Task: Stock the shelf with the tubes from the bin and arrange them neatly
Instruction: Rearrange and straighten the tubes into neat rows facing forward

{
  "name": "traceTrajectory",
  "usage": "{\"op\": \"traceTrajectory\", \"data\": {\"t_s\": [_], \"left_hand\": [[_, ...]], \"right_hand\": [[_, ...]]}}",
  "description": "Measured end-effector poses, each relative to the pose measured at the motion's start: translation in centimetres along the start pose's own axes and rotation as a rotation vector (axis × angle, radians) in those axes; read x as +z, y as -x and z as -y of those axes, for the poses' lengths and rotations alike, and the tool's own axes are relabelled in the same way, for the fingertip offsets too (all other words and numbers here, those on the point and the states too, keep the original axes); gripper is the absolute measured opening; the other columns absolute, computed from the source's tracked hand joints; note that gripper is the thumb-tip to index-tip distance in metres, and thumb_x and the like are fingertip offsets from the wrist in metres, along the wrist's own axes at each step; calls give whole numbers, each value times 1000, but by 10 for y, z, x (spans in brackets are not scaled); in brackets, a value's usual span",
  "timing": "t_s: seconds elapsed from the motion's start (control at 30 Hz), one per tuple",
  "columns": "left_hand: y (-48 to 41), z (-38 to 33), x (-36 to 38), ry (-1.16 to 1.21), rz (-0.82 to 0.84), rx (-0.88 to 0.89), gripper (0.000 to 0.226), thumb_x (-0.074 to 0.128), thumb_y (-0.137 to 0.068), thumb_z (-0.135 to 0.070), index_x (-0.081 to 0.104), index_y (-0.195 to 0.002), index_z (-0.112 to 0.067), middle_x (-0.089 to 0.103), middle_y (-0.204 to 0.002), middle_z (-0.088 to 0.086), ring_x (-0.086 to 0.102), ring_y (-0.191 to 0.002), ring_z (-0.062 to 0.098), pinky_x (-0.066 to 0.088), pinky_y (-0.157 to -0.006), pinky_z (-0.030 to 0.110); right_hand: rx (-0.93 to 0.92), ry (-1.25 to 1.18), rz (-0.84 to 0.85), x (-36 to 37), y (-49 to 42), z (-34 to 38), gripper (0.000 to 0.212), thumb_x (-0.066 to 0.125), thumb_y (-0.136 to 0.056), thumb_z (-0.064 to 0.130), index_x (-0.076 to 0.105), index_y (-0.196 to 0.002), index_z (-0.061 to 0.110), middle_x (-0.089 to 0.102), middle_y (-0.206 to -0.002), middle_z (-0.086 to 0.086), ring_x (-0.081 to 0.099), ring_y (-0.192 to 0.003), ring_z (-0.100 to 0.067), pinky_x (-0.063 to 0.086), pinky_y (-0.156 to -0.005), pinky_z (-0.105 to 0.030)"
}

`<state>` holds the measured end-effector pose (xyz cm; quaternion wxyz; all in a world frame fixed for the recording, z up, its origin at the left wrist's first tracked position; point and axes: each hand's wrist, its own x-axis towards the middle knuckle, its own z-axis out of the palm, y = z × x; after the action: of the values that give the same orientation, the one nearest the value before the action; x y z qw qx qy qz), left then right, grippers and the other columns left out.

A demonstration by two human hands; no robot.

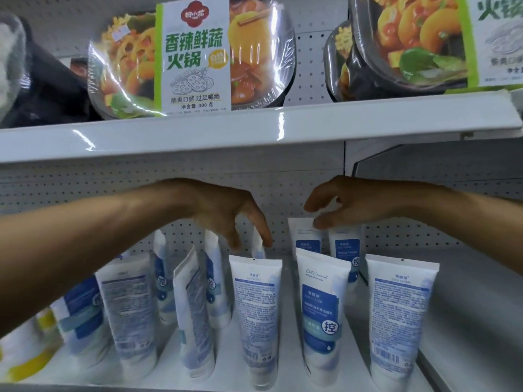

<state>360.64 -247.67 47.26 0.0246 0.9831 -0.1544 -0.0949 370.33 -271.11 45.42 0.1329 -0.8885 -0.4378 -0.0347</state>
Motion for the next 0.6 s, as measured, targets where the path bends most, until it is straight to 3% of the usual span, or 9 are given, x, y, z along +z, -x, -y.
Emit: {"op": "traceTrajectory", "data": {"t_s": [0.07,0.13,0.23,0.3,0.47,0.6], "left_hand": [[-6,-1,6,6,-12,18,31,77,-80,-19,71,-103,-40,63,-125,-21,49,-126,0,31,-110,23],[-13,-1,9,27,-49,38,25,79,-79,-28,72,-101,-38,68,-115,-20,57,-115,1,39,-109,27],[-24,3,12,57,-113,14,23,78,-80,-32,75,-101,-25,74,-105,-12,68,-94,3,54,-92,25],[-33,7,13,91,-148,-4,22,77,-81,-27,74,-100,-15,75,-100,-5,71,-82,7,58,-80,23],[-51,18,14,147,-183,-57,28,76,-82,-19,71,-106,-4,74,-104,3,74,-81,17,61,-75,29],[-58,18,14,157,-200,-19,23,73,-84,-16,70,-104,-5,70,-95,-3,73,-79,18,60,-72,26]], "right_hand": [[2,41,74,5,-12,4,37,66,-87,40,61,-119,22,63,-114,13,59,-105,-6,48,-91,-21],[-2,57,115,10,-21,5,34,68,-85,42,64,-111,22,67,-105,12,64,-93,-5,54,-82,-23],[-8,50,138,19,-30,3,20,72,-82,40,65,-87,22,65,-77,14,61,-69,-2,48,-63,-20],[3,40,136,23,-33,3,17,73,-82,37,62,-76,25,63,-72,13,58,-64,-2,45,-59,-18],[14,4,119,26,-33,3,16,72,-84,31,61,-74,24,64,-75,10,58,-66,-4,46,-60,-17],[13,10,108,28,-32,1,18,71,-85,31,65,-85,14,66,-80,5,57,-66,-4,45,-58,-14]]}}
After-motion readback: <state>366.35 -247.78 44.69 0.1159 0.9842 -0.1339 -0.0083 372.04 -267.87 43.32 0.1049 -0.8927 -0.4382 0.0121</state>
